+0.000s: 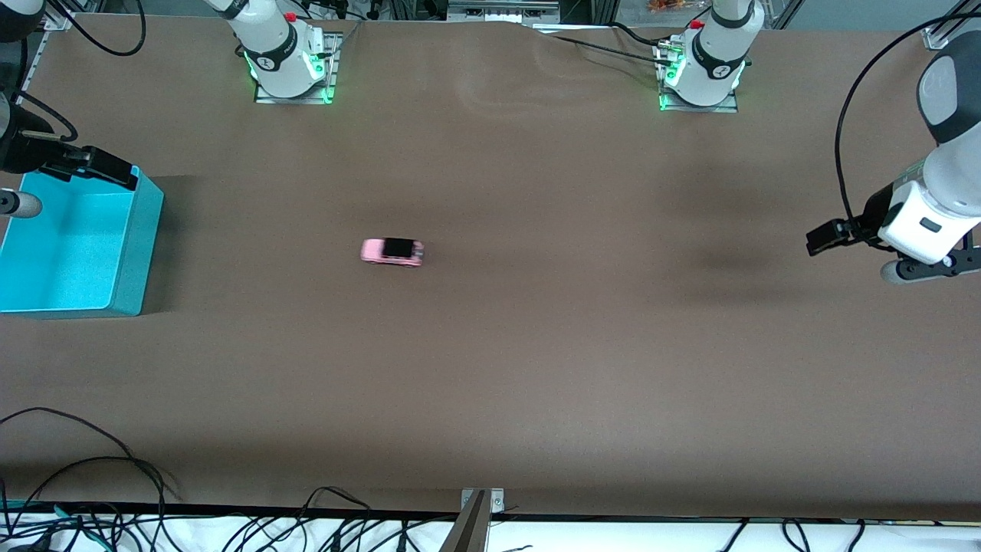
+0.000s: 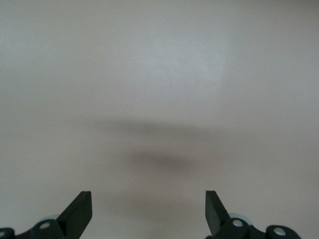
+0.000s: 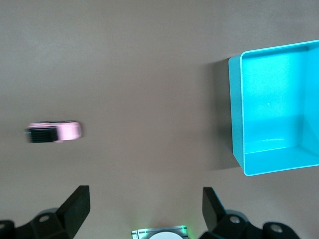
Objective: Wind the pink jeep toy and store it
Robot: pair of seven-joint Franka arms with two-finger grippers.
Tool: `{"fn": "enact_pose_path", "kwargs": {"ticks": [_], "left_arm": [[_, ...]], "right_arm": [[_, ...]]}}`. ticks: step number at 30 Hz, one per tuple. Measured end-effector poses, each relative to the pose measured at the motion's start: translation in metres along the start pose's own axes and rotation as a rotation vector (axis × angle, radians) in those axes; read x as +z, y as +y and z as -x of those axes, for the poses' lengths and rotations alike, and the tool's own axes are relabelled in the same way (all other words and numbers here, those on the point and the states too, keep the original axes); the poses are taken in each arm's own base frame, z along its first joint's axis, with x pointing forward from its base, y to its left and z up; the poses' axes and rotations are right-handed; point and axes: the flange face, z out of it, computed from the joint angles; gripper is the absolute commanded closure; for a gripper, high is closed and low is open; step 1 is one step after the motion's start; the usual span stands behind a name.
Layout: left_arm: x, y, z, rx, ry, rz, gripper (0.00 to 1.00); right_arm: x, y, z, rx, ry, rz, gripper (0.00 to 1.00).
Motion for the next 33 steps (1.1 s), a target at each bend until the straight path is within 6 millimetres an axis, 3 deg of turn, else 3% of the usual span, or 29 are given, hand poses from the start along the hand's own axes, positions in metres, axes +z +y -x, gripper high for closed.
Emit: {"fn": "enact_pose_path", "kwargs": {"ticks": [8,25,33], "left_arm": [[-0.033,0.008,0.008,0.092,-0.003,-0.002,0.00],[-0.055,0.006,0.017,0.109,0.032,0.000,0.00],[-0.057,0.006,0.019,0.110,0.032,0.000,0.00]], "right_arm": [[0.002,0.000,-0.001,0.000,-0.004,0.001,0.00],[0.000,0.005,-0.002,0.013,0.000,-0.011,0.00],[-0.002,0.019,-0.003,0.151,0.008,-0.021,0.00]]}}
